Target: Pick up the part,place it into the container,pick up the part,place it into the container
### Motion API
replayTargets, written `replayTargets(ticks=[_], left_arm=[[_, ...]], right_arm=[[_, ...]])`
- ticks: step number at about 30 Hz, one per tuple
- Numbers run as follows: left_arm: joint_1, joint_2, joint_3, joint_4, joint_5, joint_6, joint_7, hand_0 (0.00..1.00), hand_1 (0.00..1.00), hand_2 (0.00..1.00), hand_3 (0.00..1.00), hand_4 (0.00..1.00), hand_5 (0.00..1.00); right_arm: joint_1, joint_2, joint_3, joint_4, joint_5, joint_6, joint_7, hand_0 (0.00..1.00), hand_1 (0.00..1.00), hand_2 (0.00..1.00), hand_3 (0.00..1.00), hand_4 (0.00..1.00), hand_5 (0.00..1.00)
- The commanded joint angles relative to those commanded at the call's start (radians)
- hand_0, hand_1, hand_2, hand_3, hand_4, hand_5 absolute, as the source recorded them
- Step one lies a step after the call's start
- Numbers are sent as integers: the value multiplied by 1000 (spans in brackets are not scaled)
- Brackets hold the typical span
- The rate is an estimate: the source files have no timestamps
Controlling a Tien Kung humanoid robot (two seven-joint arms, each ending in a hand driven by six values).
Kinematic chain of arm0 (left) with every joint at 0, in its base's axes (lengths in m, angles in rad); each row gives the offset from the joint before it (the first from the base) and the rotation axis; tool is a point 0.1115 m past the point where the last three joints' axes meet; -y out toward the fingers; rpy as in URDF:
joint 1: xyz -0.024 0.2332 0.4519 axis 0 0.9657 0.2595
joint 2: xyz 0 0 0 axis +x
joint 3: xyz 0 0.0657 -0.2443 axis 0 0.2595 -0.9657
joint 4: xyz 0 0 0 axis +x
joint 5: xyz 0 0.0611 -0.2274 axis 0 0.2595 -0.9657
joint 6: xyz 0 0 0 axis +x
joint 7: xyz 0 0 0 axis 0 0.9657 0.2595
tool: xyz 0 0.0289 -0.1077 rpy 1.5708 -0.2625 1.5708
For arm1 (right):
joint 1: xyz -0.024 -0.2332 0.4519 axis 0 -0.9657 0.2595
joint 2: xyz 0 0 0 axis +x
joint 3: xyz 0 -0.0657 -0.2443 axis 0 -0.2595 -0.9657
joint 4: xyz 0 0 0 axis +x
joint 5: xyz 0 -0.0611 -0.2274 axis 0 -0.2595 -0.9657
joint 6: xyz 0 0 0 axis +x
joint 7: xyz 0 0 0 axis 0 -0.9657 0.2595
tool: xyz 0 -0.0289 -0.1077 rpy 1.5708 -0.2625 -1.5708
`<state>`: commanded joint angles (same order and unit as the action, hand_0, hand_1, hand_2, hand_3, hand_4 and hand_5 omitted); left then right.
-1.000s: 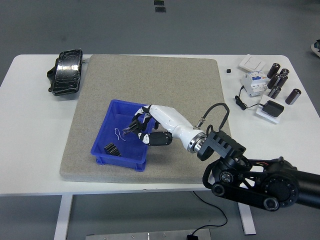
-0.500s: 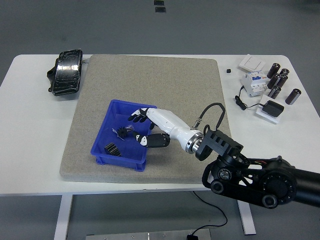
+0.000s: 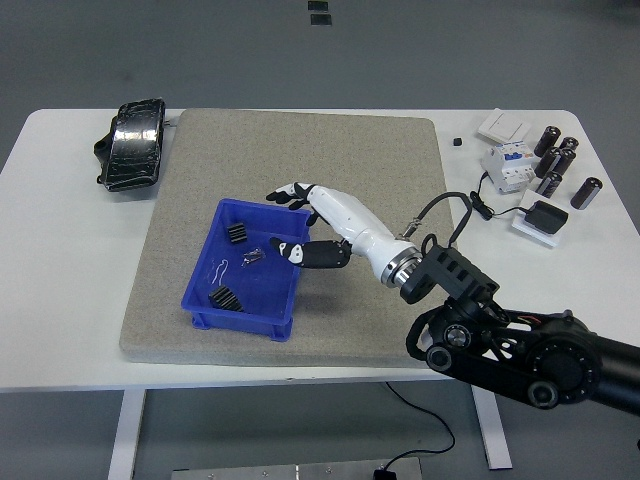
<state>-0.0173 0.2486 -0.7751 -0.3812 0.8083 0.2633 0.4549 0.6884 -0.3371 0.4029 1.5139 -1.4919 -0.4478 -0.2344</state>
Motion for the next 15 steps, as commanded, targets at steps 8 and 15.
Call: replayTargets(ticks=[8,15], left_arm=[[5,-1,4,-4,-2,4,2,669,649,624,540,754,682],[10,-5,7,-5,-3,4,4,668,649,624,539,753,674]], right_arm=[[-73,-55,121,-50,-8,-17,6,484,701,722,746,688,292],[-184,-85,230,-70,133,-49,129,518,677,707,707,684,289]])
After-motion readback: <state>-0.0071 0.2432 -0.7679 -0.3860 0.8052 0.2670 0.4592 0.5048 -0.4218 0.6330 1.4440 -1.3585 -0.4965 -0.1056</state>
